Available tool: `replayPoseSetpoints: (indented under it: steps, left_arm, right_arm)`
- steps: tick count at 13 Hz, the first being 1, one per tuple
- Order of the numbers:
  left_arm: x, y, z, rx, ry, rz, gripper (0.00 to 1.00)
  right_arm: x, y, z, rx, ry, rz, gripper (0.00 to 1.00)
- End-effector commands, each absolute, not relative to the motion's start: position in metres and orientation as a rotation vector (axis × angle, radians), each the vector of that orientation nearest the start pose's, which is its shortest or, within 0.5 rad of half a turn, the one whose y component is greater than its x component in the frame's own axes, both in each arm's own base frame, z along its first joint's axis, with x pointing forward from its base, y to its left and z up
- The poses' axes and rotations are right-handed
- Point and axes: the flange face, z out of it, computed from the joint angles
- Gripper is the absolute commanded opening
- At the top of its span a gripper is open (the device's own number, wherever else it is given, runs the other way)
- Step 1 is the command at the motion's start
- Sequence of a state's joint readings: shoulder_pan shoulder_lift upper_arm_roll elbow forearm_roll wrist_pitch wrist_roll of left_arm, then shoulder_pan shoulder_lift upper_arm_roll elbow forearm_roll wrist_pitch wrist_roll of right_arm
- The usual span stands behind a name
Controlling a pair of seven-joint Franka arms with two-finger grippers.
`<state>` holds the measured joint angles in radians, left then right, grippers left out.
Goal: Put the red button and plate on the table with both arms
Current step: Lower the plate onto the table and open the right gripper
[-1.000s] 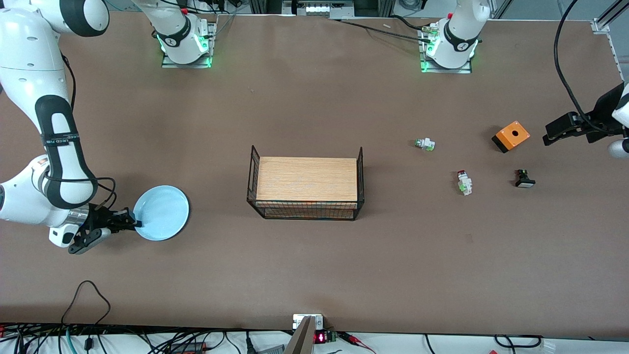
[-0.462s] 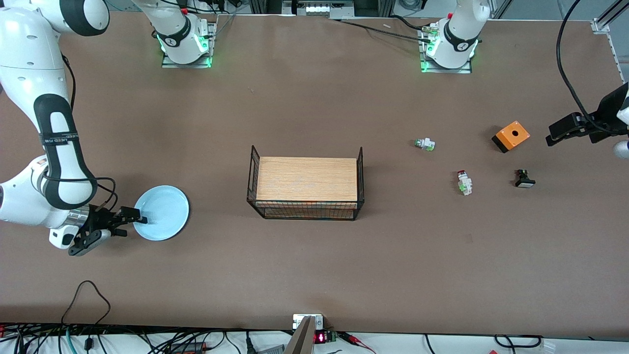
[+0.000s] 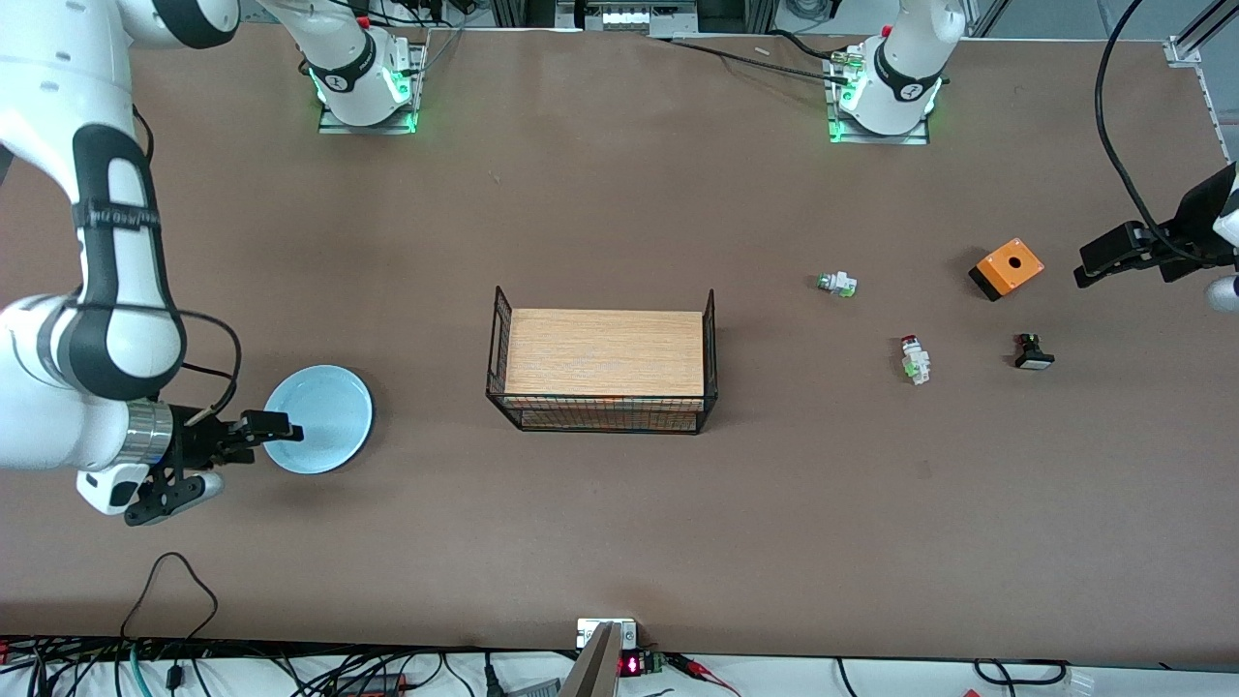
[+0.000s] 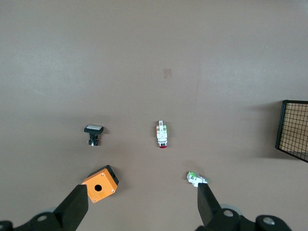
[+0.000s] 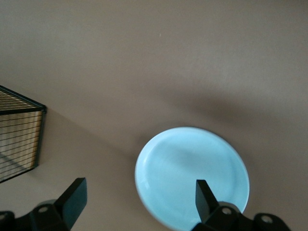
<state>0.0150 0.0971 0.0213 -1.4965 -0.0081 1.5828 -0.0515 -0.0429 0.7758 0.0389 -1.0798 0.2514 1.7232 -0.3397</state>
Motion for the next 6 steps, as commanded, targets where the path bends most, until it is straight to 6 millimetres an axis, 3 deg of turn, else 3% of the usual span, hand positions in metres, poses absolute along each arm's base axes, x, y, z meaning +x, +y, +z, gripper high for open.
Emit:
replayPoseSetpoints:
  steps: [1, 4, 6]
  left_arm:
    - [0.576, 0.022, 0.609, -3.154, -0.126, 0.022, 1.00]
    - [0.577, 0.020, 0.610, -3.153, -0.121, 0.010, 1.00]
    - [0.578, 0.019, 0.615, -3.152, -0.112, -0.012, 1.00]
  right_arm:
    - [0.735, 0.030, 0.421, -2.915, -0.257, 0.202, 1.00]
    - [0.706, 0.067, 0.474, -2.983, -0.061, 0.318, 1.00]
    - [0.690, 0.070, 0.507, -2.991, 0.009, 0.319, 1.00]
